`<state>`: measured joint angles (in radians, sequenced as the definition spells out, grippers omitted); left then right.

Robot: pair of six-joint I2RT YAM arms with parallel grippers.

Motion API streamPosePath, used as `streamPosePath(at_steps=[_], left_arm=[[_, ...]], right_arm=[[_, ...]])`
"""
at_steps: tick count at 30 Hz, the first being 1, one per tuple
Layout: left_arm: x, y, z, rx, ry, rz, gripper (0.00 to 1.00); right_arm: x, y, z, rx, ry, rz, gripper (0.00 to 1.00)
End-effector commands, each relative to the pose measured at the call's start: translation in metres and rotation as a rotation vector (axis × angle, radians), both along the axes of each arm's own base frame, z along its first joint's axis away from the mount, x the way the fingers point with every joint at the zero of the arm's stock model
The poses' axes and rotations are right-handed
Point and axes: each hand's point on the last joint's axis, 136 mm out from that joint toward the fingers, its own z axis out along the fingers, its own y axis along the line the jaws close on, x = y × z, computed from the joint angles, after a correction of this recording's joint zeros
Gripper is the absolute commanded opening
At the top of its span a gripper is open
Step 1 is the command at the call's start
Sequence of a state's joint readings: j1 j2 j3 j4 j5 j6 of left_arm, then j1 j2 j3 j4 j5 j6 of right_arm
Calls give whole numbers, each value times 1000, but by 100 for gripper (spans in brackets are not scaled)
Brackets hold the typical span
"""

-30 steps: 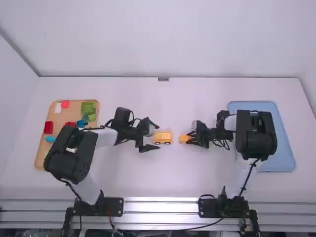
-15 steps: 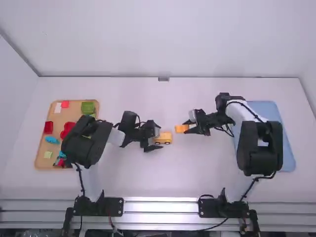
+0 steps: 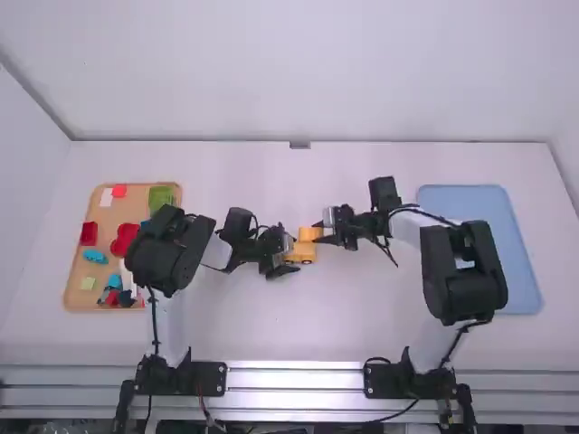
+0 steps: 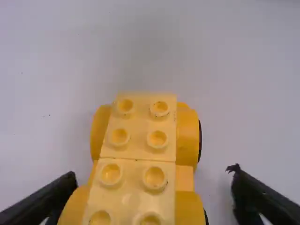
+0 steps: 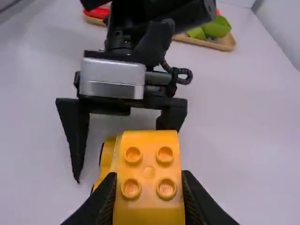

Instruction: Assemble lego blocks to make yellow taxi

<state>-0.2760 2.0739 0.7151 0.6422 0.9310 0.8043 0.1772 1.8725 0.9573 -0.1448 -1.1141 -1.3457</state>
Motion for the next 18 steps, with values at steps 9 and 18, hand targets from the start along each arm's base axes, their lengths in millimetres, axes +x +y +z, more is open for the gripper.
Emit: streamPosePath(at_steps=[9, 18], left_arm=[[-5, -3, -1, -13, 16, -17, 51], [-9, -2, -4, -7, 39, -19, 40]], right_arm=[[-31, 9, -27, 3, 189, -68, 15], [-20, 10, -26, 14, 185, -113, 19]])
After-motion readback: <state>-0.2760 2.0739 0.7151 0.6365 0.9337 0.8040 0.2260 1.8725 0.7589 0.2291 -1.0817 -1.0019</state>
